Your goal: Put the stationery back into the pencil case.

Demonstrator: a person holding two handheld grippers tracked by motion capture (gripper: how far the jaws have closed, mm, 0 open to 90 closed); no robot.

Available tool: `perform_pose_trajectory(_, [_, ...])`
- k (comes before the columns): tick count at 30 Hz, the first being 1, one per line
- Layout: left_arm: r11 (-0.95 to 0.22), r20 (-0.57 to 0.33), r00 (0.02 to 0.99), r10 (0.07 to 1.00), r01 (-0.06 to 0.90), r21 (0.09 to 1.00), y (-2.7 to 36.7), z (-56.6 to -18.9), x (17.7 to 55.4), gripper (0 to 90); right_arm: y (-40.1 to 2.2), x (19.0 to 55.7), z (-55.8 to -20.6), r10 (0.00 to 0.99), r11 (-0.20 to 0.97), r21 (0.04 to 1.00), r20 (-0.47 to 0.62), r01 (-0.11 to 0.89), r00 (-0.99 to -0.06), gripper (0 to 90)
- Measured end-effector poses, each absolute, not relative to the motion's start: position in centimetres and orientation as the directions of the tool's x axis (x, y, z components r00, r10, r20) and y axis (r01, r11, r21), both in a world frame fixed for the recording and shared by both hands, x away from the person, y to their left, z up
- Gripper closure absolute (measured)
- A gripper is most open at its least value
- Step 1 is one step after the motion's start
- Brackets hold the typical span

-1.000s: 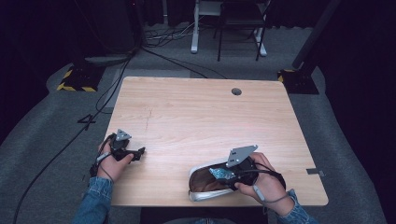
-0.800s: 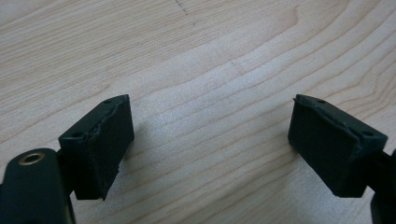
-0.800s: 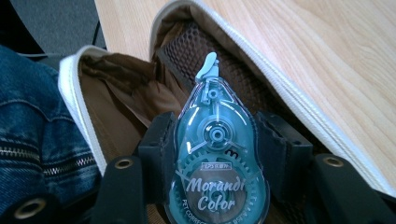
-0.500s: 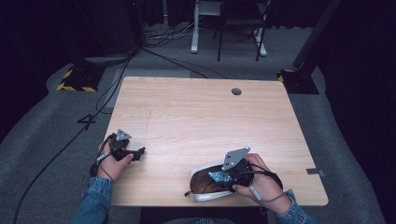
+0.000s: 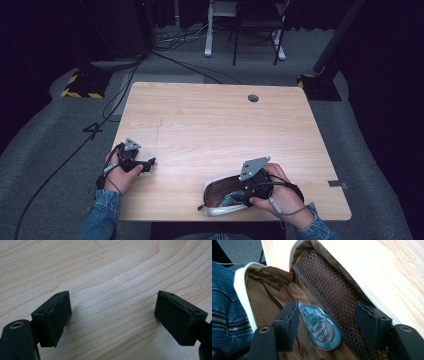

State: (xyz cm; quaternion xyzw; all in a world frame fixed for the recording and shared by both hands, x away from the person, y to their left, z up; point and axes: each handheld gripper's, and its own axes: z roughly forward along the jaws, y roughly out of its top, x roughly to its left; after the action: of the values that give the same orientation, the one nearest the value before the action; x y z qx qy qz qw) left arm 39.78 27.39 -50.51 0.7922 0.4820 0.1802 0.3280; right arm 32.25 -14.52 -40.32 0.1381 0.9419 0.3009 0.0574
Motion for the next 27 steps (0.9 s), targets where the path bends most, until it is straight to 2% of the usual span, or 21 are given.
perform_pose_trajectory(21, [-0.321,-0.03,0.471,0.882,0.645,0.694,27.4,-50.5,39.8,14.5,-17.3,32.4,-36.7,0.369,0.666,0.71,-0.048,0.228,-0.928,37.0])
perform_pose_trajectory(27, [-0.32,-0.031,0.47,0.882,0.646,0.694,27.4,-50.5,39.8,14.4,-19.1,33.4,-36.2,0.441,0.593,0.762,-0.038,0.26,-0.897,30.4])
